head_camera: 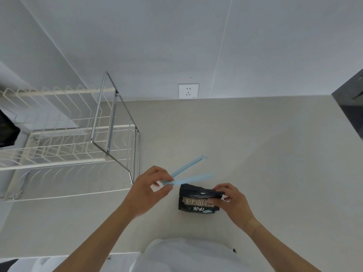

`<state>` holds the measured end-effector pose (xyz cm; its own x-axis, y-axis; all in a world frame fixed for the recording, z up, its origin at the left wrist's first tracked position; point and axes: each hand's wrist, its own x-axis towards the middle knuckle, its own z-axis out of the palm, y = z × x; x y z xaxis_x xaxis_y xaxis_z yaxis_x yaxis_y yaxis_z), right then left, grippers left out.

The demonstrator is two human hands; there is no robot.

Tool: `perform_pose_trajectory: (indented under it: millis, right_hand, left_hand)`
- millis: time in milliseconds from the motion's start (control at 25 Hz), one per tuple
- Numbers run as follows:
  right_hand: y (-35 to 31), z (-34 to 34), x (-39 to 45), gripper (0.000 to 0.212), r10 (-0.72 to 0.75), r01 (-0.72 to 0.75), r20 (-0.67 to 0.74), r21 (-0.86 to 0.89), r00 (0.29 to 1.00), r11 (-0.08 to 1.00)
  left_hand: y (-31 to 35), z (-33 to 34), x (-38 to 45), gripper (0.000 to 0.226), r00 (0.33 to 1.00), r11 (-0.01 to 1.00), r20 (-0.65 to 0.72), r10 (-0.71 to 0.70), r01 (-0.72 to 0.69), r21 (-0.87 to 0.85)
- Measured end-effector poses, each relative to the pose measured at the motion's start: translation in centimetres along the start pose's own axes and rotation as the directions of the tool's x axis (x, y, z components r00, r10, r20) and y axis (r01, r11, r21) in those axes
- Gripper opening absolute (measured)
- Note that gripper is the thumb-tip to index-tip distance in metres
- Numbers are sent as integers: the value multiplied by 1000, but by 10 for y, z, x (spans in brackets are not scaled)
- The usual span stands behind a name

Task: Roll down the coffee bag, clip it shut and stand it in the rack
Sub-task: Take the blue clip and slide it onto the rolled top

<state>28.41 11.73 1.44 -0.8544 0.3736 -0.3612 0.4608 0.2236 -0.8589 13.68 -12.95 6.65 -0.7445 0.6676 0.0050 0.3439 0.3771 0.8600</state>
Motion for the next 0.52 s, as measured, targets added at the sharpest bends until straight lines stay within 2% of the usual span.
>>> perform_pose_trajectory:
  millis: [120,240,360,520]
  right_hand:
    - [2,1,-2,27,-14,14,-14,-11,1000,1000]
    - [2,3,-4,31,-33,32,-13,-30,999,999]
    - [1,2,-5,30,-37,37,-26,-8,999,999]
    - [6,5,-3,33,-23,24,-17,47,1000,999]
  left_hand:
    - [1,1,-19,20,996,997,72,59,-62,46]
    - [1,7,-26,24,995,997,81,59,-62,38]
    - [0,14,-21,24,999,999,50,-1,4,-50]
    - [0,29,-18,25,988,975,-1,-151,149,-166]
